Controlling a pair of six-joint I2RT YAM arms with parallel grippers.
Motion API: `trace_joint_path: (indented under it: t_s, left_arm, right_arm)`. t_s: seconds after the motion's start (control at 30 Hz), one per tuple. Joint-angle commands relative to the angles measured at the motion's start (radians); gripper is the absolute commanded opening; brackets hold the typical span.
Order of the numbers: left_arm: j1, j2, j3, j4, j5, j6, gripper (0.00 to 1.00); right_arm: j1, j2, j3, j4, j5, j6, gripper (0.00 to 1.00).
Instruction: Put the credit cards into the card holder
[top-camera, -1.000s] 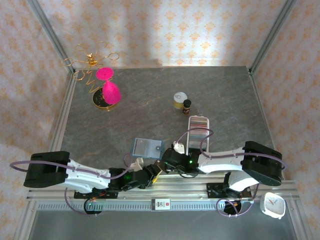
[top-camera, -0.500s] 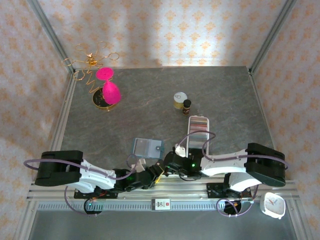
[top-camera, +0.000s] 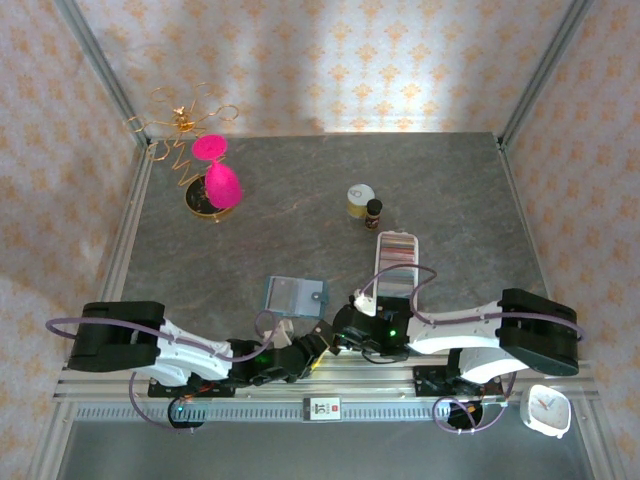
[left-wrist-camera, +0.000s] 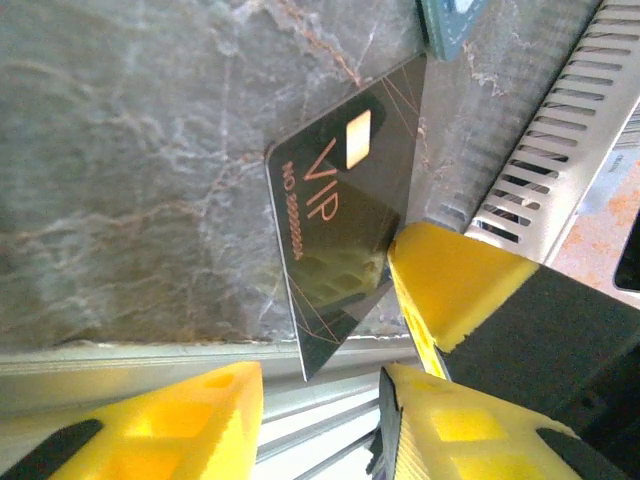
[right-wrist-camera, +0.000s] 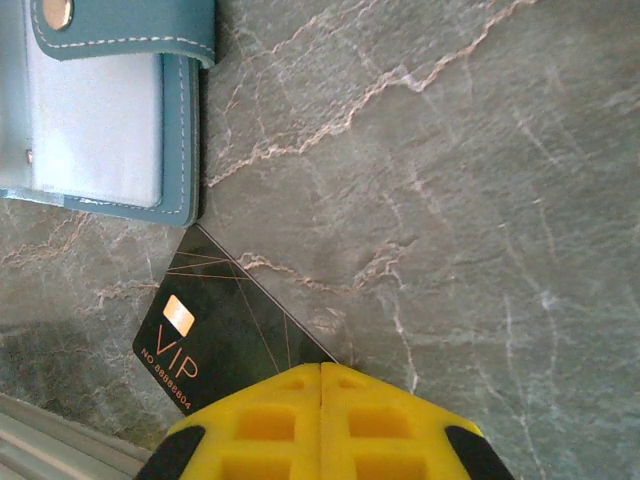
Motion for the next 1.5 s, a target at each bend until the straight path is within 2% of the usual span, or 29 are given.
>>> trace_joint_path:
  t_s: [0.0,0.2,0.47,1.03,1.3,1.47]
  left_arm:
    - [-0.01,0.028,0.022,0.017,-0.027,-0.112,0.37]
    - [-0.008,0.089,0.008,0.132,-0.017,-0.111,0.34]
    - [-0.007,0.112,0.016,0.151,-0.015,-0.108,0.34]
    - [-0.013,0.127,0.052,0.059,-0.011,-0.103,0.34]
    - [-0.016,0.168,0.05,0.163,-0.016,-0.075,0.34]
    - [-0.016,0.157,0.042,0.203,-0.059,-0.03,0.32]
  right_arm:
    - [0.009,-0.004,-0.031,-0.068,0.003,0.017,0.0]
    - [0.009,-0.013,-0.041,-0.052,0.006,0.022,0.0]
    - [0.009,-0.021,-0.057,-0.025,0.002,0.028,0.0]
    - [0.009,-0.078,-0.122,0.042,-0.018,0.057,0.0]
    - [0.01,-0.093,-0.143,0.065,-0.021,0.068,0.0]
    - [0.01,-0.112,-0.16,0.07,-0.019,0.078,0.0]
